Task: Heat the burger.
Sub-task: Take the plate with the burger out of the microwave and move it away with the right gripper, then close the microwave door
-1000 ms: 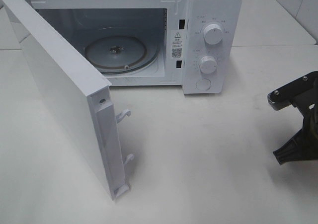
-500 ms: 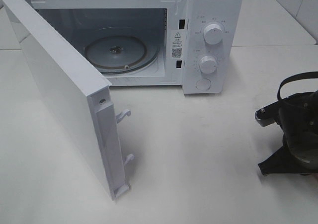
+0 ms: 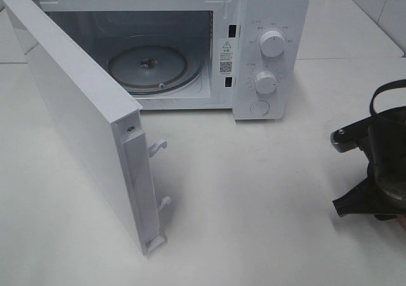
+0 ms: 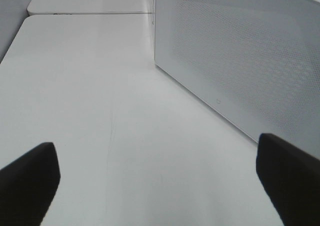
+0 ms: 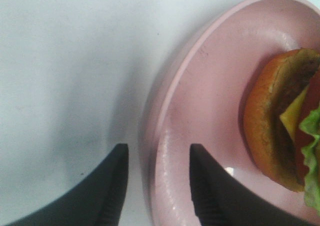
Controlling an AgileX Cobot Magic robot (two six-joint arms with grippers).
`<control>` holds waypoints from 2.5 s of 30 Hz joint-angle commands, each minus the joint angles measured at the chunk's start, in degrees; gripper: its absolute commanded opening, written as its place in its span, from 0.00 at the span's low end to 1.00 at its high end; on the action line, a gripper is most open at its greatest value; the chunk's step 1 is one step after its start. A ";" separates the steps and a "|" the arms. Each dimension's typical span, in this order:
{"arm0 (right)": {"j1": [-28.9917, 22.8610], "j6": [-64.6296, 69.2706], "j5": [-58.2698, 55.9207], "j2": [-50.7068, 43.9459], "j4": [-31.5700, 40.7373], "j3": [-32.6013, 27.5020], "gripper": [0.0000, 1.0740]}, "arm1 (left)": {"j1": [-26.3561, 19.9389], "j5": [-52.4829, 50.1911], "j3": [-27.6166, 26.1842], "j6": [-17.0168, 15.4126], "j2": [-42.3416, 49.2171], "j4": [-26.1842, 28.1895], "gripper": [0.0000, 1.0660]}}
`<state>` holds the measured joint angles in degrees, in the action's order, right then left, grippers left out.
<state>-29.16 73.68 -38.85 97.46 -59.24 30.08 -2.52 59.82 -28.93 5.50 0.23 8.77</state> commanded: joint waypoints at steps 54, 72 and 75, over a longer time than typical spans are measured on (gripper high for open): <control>7.91 -68.35 -27.62 -77.81 52.14 7.79 0.71 | -0.23 -0.40 0.17 -0.23 1.20 0.29 0.94; 19.60 -70.02 -21.89 -96.20 55.81 -0.34 0.71 | -0.23 -0.40 0.17 -0.23 1.20 0.29 0.94; 20.28 -70.53 -20.68 -98.49 56.49 -1.09 0.71 | -0.23 -0.40 0.17 -0.23 1.20 0.29 0.94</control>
<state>-9.28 4.07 -60.79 0.00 -3.21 29.22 -2.52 59.82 -28.93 5.50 0.23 8.77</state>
